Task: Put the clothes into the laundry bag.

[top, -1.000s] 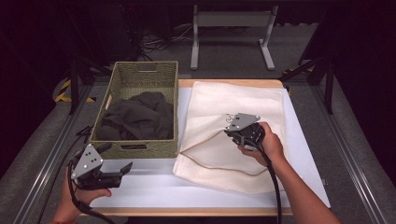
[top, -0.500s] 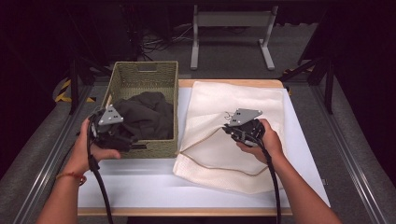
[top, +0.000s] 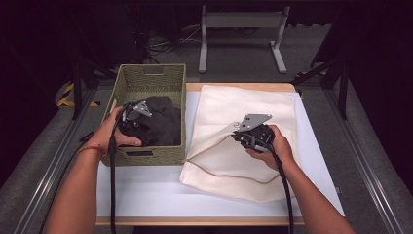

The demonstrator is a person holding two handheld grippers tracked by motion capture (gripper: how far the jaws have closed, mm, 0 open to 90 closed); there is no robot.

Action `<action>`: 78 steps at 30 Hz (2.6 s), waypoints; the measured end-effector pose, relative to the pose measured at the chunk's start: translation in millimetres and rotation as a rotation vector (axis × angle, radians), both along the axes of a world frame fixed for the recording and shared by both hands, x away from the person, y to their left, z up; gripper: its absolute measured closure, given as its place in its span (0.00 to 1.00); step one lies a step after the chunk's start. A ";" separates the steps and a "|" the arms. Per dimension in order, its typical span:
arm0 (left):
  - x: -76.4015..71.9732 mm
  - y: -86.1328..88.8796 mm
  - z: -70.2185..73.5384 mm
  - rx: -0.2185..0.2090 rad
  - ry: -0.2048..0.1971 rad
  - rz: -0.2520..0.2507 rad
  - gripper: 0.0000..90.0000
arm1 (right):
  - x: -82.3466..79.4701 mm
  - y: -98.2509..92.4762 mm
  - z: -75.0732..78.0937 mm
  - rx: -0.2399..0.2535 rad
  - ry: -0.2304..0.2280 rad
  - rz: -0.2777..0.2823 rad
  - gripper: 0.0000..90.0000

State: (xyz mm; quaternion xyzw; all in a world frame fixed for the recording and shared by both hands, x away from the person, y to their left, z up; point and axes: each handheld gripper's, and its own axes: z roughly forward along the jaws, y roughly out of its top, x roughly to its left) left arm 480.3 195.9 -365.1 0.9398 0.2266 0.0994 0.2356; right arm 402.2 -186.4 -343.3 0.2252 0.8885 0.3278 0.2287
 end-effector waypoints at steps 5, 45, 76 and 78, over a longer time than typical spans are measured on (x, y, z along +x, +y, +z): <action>8.3 -3.3 -7.2 -0.013 0.088 -0.036 0.00 | 0.7 -0.2 -2.4 -0.007 0.004 -0.001 0.94; 18.8 -31.6 -26.7 0.254 0.020 -0.049 0.35 | -1.2 -4.8 4.2 -0.007 -0.018 -0.028 0.96; -34.8 30.7 30.1 -0.132 -0.434 0.193 0.68 | -5.3 -12.3 7.1 0.042 -0.038 -0.036 0.96; -44.1 38.2 34.0 -0.200 -0.459 0.210 0.68 | -5.7 -12.9 7.9 0.045 -0.040 -0.040 0.97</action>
